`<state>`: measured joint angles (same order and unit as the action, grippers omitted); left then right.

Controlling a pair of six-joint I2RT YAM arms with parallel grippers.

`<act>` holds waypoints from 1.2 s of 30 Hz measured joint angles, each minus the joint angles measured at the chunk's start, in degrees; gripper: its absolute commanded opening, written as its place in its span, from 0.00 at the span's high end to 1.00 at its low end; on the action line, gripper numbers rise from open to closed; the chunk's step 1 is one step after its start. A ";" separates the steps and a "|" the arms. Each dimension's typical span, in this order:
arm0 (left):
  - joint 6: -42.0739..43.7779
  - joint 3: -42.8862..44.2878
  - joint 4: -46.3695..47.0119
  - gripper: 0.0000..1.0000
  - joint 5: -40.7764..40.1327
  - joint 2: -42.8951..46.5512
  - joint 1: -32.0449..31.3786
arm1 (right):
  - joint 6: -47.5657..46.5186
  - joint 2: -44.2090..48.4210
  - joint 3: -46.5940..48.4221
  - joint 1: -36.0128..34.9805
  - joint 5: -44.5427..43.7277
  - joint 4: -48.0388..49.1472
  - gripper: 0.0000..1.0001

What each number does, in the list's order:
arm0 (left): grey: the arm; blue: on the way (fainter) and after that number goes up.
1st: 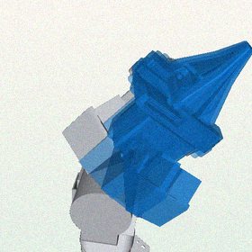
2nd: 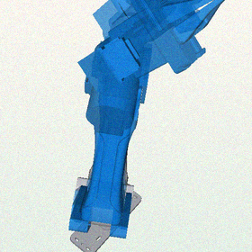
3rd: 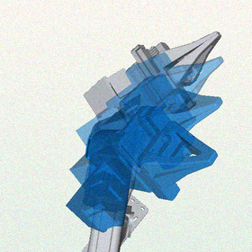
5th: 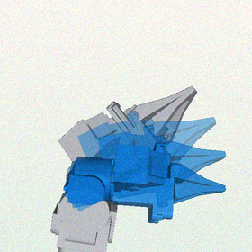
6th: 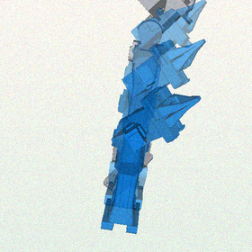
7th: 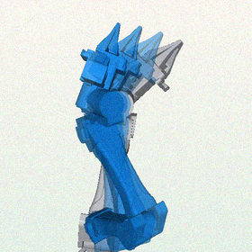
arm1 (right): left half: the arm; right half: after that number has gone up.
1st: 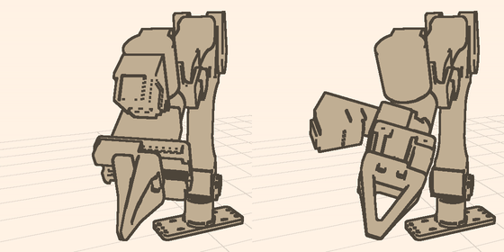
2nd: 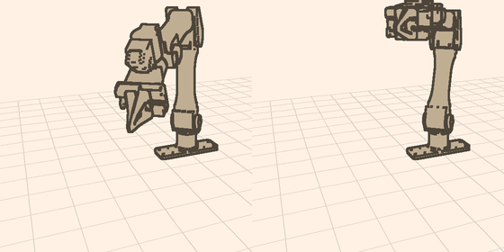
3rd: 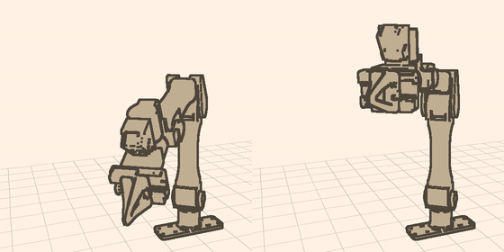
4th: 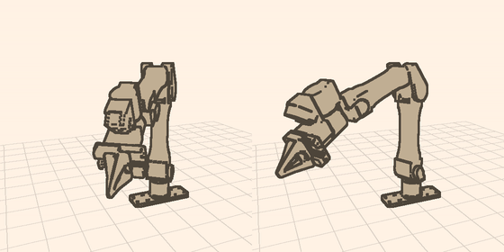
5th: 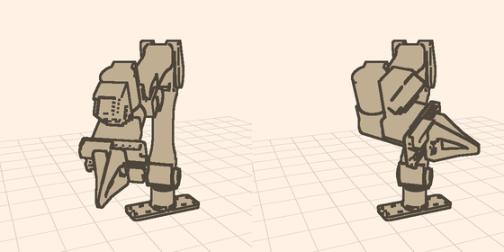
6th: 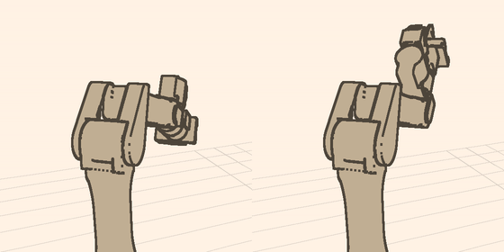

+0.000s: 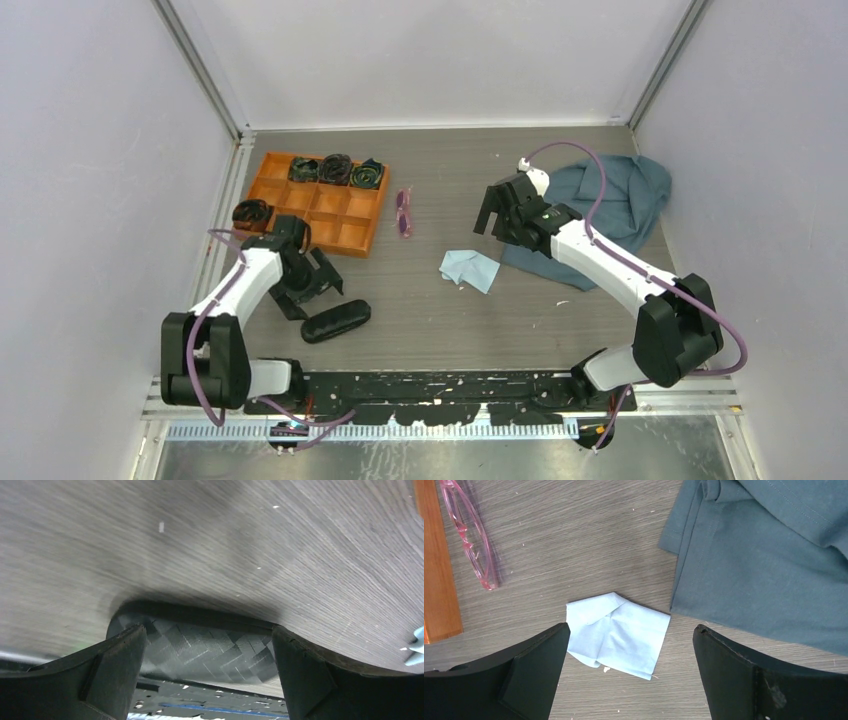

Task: Organize the sunglasses
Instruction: Move the sunglasses case at the center of the board.

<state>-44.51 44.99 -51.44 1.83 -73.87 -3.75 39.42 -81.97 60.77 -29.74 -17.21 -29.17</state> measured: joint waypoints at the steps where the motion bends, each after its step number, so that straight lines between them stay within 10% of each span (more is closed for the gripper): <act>1: -0.26 -0.66 1.33 0.04 1.42 -0.22 -0.33 | 0.00 0.02 0.00 0.00 0.00 0.00 0.00; 17: -12.57 -0.87 11.08 0.03 12.20 -3.50 -26.86 | 1.99 4.11 -1.95 -0.50 6.75 -2.23 0.02; 36: -4.31 4.59 1.53 0.05 15.69 11.43 -7.28 | 11.74 2.86 -5.11 -21.11 8.24 -0.26 0.01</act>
<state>-48.82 49.58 -49.91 17.52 -62.43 -11.03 51.16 -79.11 55.66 -50.85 -8.97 -29.43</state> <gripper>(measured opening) 0.962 0.984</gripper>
